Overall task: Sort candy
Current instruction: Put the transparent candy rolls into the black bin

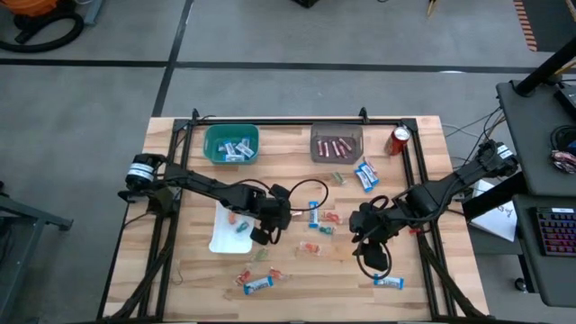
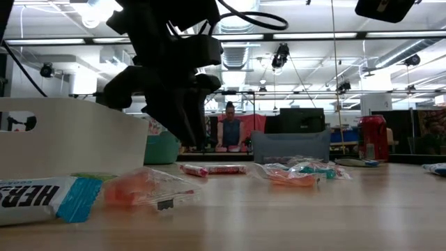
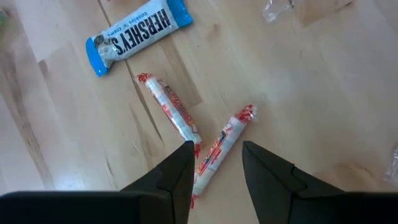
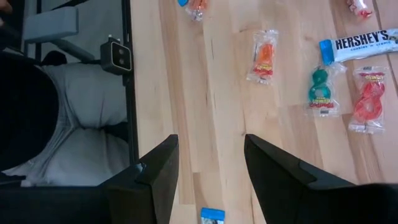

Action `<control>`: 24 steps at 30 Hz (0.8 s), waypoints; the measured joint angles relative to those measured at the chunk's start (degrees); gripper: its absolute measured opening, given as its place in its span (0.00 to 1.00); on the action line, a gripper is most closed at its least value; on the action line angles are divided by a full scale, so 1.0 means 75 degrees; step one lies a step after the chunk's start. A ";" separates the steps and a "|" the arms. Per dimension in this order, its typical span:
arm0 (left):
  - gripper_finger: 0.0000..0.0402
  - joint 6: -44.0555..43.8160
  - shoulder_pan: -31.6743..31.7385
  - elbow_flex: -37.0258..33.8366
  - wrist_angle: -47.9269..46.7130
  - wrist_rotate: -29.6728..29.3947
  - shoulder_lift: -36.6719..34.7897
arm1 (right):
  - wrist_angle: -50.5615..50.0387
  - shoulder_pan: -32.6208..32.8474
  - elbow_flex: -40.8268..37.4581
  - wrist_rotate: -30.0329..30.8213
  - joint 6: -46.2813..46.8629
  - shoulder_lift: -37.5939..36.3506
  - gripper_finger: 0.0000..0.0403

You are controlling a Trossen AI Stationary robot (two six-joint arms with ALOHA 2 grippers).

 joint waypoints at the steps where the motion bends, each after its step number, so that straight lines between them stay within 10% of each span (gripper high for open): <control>1: 0.30 -0.0005 0.0003 0.0000 0.0025 0.0012 0.0033 | 0.0003 0.0000 0.0000 0.0000 0.0000 -0.0003 0.43; 24: 0.19 0.0168 0.0051 0.0009 0.0175 0.0046 0.0848 | -0.0003 0.0000 -0.0003 0.0205 -0.0073 -0.0003 0.43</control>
